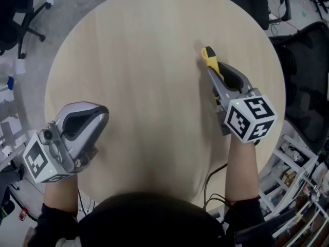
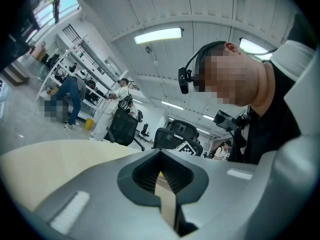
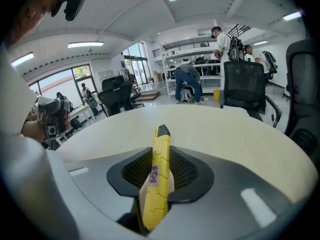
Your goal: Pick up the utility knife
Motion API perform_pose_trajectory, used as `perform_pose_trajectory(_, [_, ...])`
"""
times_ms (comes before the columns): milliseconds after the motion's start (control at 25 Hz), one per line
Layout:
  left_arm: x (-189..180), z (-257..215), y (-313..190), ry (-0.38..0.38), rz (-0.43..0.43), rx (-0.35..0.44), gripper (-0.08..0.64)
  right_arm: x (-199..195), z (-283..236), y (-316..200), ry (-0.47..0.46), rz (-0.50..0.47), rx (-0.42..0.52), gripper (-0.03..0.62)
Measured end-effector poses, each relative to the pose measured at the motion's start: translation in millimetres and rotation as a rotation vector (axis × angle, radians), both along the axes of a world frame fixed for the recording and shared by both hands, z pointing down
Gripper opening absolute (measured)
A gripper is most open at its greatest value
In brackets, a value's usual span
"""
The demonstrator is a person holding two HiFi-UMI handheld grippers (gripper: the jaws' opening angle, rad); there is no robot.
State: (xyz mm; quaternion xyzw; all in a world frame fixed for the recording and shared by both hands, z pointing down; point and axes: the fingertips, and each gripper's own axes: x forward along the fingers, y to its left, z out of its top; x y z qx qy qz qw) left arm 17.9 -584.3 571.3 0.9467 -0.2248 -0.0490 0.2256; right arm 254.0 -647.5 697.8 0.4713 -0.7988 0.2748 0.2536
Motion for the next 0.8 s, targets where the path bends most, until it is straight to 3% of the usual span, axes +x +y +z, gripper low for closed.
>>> perform_pose_trajectory(320, [-10.8,-39.2,11.1,0.003,-0.023,0.049,-0.008,7.4,-61.3,12.8,-0.049,0.04,0.073,0.123])
perform_pose_trajectory(800, [-39.3,-153.5,72.4,0.02,-0.062,0.126,-0.008,18.1,-206.6,86.0,-0.093,0.103,0.19,0.123])
